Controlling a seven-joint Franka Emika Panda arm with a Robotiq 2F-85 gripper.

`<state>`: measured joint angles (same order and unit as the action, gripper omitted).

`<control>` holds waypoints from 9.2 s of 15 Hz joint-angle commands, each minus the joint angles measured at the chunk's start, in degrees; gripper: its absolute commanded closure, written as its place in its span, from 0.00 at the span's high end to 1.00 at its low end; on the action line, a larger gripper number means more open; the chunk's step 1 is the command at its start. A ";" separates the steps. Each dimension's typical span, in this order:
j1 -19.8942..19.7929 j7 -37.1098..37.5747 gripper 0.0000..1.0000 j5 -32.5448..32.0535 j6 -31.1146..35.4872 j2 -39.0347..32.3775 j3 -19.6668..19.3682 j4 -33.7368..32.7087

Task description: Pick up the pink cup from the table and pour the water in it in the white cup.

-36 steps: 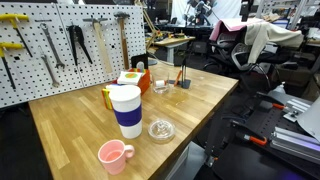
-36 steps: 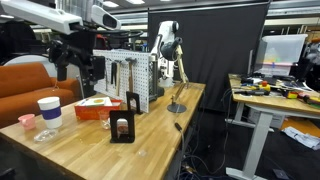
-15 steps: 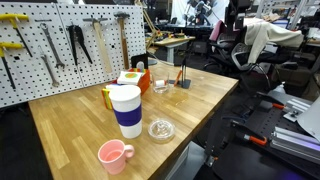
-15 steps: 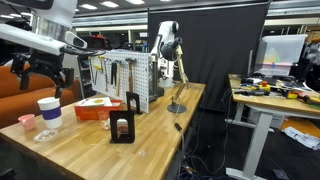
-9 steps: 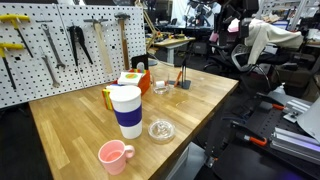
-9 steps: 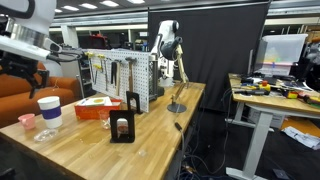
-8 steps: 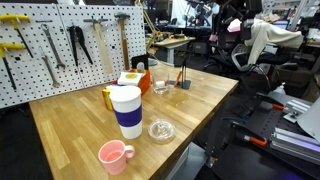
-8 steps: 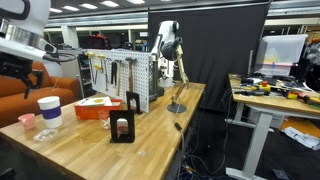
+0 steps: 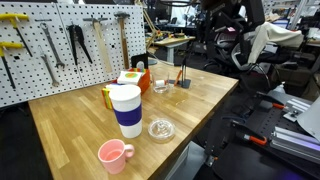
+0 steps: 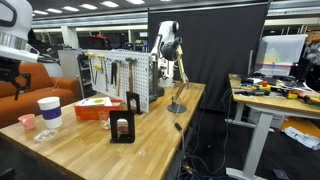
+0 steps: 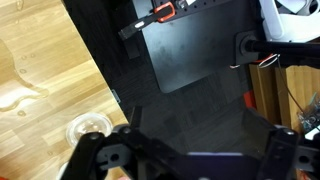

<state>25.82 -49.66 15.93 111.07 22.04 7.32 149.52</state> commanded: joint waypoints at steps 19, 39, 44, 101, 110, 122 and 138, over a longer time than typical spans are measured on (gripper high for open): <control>-1.24 10.78 1.00 -4.64 15.79 -30.62 14.21 -20.86; 2.33 17.82 1.00 -21.10 20.88 -46.46 19.10 -32.81; 2.22 22.54 1.00 -20.25 23.54 -48.31 19.86 -32.41; -2.32 26.56 0.04 -21.58 27.30 -42.46 21.30 -24.35; -2.76 22.24 0.04 -9.53 8.51 -23.57 21.69 -17.47; -6.23 16.48 0.04 -21.18 -8.61 -27.66 11.91 -28.00; 2.29 0.92 0.04 -38.32 -45.58 -58.35 12.37 -74.94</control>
<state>25.92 -46.72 -19.21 72.30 -32.51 19.94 81.66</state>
